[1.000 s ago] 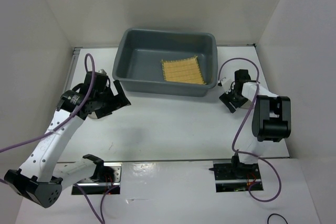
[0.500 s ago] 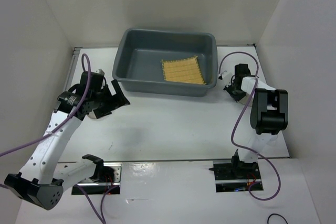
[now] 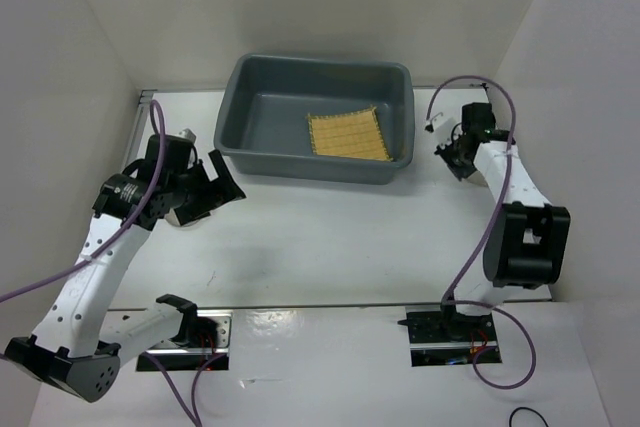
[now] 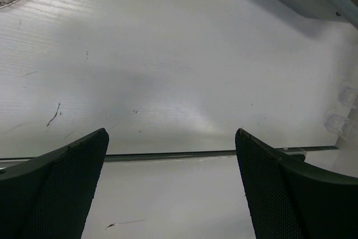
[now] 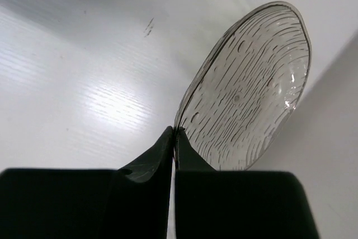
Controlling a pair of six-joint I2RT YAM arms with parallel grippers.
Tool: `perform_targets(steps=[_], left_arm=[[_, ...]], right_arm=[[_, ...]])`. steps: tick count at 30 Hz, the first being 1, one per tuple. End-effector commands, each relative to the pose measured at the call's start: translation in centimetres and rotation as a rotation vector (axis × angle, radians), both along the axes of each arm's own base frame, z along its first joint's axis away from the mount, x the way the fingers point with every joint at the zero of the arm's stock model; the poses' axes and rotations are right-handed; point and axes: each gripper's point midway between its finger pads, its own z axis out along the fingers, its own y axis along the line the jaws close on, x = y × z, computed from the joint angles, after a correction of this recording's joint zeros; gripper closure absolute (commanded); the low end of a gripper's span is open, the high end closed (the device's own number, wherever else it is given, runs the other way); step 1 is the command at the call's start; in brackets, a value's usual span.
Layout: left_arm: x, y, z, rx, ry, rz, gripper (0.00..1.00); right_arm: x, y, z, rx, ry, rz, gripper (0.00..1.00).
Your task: Place the mixed dishes into the plastic bin
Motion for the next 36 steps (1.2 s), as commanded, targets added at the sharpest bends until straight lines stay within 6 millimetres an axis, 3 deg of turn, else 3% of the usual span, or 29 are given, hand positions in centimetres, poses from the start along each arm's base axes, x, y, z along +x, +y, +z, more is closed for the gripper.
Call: perform_targets(steps=[1,3,4,6,7,8,9,10,13,20,21,22,23,24,25,26,27,28,29,30,31,36], left_arm=[[0.0,0.6,1.2,0.037,-0.014,-0.018,0.00],[-0.2,1.5,1.0,0.070,0.006,0.012,0.00],[-0.1,2.0,0.8,0.096,0.009,0.032,0.00],[0.0,2.2,1.2,0.106,-0.008,0.030,0.00],[0.0,2.4,1.5,0.115,-0.012,0.038,0.00],[0.2,2.6,1.3,0.126,-0.005,0.044,0.00],[0.2,2.6,1.2,0.131,-0.007,0.037,0.00],[0.3,2.6,1.0,0.139,0.000,0.029,0.00],[0.2,2.9,-0.2,0.177,0.063,0.021,0.00],[0.5,4.3,0.2,0.256,0.070,0.016,0.00],[0.4,4.0,0.2,0.236,0.075,0.009,0.00],[0.3,3.9,0.2,0.233,0.075,-0.005,0.00],[0.3,3.9,0.2,0.233,0.075,-0.006,0.00],[0.3,3.6,0.3,0.221,0.077,-0.014,0.00],[0.5,3.8,0.4,0.212,0.071,0.004,0.00],[0.5,3.8,0.4,0.210,0.062,0.005,0.00],[0.5,4.0,0.1,0.212,0.072,0.013,0.00],[0.6,4.0,-0.3,0.212,0.075,0.013,0.00],[0.6,4.0,-0.3,0.212,0.075,0.013,0.00],[0.5,3.7,-0.8,0.195,0.100,0.006,0.00],[0.5,3.3,-1.1,0.182,0.116,-0.020,0.00],[0.7,2.3,-1.4,0.099,0.123,-0.045,0.00]], right_arm=[[0.6,0.8,8.3,0.043,-0.167,-0.005,1.00],[1.2,3.0,13.1,0.074,-0.248,0.045,1.00],[2.0,4.2,16.4,0.083,-0.318,0.066,1.00],[2.3,6.7,18.3,0.085,-0.330,0.106,1.00],[2.9,9.9,20.9,0.099,-0.383,0.174,1.00],[2.8,11.3,21.2,0.105,-0.368,0.197,1.00],[3.8,13.0,20.1,0.114,-0.323,0.223,1.00],[4.1,15.7,21.6,0.127,-0.345,0.286,1.00],[5.3,20.4,19.2,0.130,-0.265,0.411,1.00],[9.5,26.4,12.8,0.139,-0.143,0.486,1.00],[10.1,26.7,12.3,0.138,-0.140,0.486,1.00],[11.0,27.2,13.1,0.144,-0.171,0.487,1.00],[12.0,27.6,11.3,0.139,-0.144,0.486,1.00],[12.6,27.9,12.1,0.144,-0.168,0.487,1.00],[12.7,28.4,11.6,0.156,-0.150,0.507,1.00],[13.2,28.9,9.6,0.159,-0.110,0.512,1.00],[14.0,29.4,10.9,0.172,-0.153,0.528,1.00],[13.7,29.5,10.1,0.173,-0.115,0.531,1.00],[14.3,29.8,6.4,0.160,-0.042,0.526,1.00],[15.5,30.3,8.5,0.179,-0.120,0.523,1.00],[16.1,30.1,7.7,0.157,-0.122,0.501,1.00],[16.1,30.4,3.8,0.181,-0.040,0.510,1.00]])
